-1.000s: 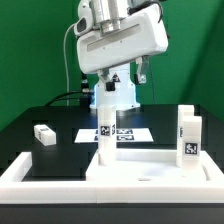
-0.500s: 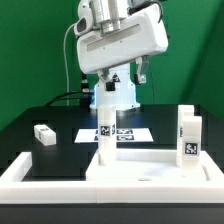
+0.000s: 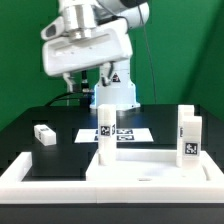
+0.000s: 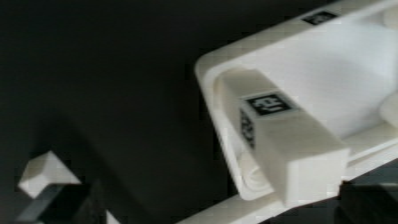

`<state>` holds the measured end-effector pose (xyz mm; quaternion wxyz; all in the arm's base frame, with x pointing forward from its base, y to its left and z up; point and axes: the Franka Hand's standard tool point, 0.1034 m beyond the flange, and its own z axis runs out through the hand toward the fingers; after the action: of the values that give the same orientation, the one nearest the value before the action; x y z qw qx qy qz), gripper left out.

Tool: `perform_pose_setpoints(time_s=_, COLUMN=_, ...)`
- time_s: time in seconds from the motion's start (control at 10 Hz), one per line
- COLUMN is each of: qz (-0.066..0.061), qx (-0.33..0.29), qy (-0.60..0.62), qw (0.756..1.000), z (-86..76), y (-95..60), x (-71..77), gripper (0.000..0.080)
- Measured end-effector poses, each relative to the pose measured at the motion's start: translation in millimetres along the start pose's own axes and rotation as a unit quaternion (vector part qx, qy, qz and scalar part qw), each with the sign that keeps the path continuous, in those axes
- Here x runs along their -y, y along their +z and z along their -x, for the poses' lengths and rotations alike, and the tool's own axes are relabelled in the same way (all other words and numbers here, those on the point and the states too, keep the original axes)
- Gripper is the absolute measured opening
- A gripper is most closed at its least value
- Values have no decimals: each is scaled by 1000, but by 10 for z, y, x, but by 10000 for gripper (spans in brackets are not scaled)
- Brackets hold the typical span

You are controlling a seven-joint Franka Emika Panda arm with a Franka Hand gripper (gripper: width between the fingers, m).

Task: Assemble desk

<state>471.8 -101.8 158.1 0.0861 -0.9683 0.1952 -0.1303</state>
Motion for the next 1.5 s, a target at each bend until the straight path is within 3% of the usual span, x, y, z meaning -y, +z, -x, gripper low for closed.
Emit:
perform_pose_setpoints(time_s=0.1, qz=2, qx=-1, qy=-56, qw=998, z=48, y=-44, x=-164, gripper=649)
perform_pose_setpoints(time_s=0.3, qz=2, qx=3, qy=-107, qw=994, z=63, y=-10, x=-94, gripper=649)
perform_pose_setpoints(time_s=0.5, qz=3, qx=3, qy=-184, qw=983, z=63, y=-21, x=-127, gripper=649)
perform_pose_setpoints(time_s=0.6, qz=-4, qx=8, qy=-264, qw=964, z=99, y=-73, x=-297, gripper=649)
perform_pose_setpoints(time_s=0.7, qz=-1, qx=15, qy=-291, qw=957, z=114, y=-97, x=-467, gripper=649)
perform_pose_setpoints(time_s=0.9, qz=25, qx=36, qy=-359, qw=932, z=158, y=-36, x=-628, gripper=649)
perform_pose_setpoints(time_s=1.1, qz=17, qx=41, qy=-421, qw=906, z=269, y=-40, x=-649, gripper=649)
perform_pose_setpoints(time_s=1.5, qz=29, qx=65, qy=-410, qw=909, z=299, y=76, x=-693, gripper=649)
